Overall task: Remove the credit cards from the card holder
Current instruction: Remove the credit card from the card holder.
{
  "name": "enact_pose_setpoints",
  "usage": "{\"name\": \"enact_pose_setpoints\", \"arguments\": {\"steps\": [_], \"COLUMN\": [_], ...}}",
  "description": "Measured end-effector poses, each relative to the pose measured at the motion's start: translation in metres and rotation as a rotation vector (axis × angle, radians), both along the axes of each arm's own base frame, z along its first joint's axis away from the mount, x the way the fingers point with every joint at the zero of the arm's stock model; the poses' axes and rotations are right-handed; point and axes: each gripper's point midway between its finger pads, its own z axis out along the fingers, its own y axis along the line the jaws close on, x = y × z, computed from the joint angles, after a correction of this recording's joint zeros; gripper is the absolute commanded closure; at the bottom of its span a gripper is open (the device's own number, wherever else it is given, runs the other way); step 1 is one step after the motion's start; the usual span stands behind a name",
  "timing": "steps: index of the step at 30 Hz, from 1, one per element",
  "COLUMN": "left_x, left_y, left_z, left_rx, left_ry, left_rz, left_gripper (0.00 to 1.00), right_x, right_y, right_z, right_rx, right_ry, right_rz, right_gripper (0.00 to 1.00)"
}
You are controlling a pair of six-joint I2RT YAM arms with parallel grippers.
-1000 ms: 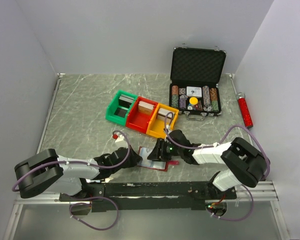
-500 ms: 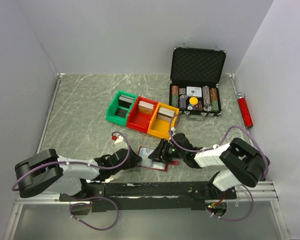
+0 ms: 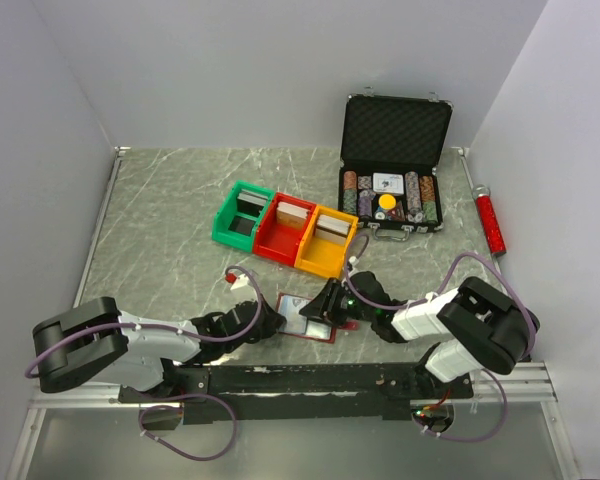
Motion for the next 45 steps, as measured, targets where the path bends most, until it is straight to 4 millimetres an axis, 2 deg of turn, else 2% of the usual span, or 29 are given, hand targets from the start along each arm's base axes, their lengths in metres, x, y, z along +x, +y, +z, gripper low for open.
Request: {"name": "enact_pose_setpoints", "arguments": {"steps": [18, 28, 33, 37, 39, 43, 45], "left_x": [-0.002, -0.003, -0.004, -0.004, -0.005, -0.005, -0.005], "left_y": [-0.001, -0.001, -0.001, 0.000, 0.001, 0.001, 0.001], "left_z": [0.000, 0.000, 0.000, 0.001, 0.000, 0.000, 0.000], "left_rx": [0.001, -0.005, -0.007, -0.010, -0.012, -0.016, -0.016], "left_ry": [-0.004, 0.005, 0.009, 0.011, 0.014, 0.018, 0.018], "left_rz": [-0.002, 0.006, 0.006, 0.008, 0.010, 0.013, 0.013], "left_gripper": [0.99, 0.99, 1.00, 0.99, 0.99, 0.99, 0.99], "right_x": [0.000, -0.002, -0.005, -0.007, -0.007, -0.007, -0.008], "right_y": [-0.001, -0.004, -0.008, -0.010, -0.011, -0.011, -0.012], "right_z": [-0.003, -0.005, -0.005, -0.005, -0.004, -0.005, -0.006], "right_rx": [-0.011, -0.019, -0.022, -0.025, -0.025, -0.031, -0.038], "right_ry": [-0.016, -0.018, -0.024, -0.028, -0.030, -0.034, -0.035], "right_rz": [-0.013, -0.016, -0.014, -0.014, -0.013, -0.008, -0.004], "right_gripper": [0.82, 0.88, 0.96, 0.99, 0.96, 0.70, 0.67]}}
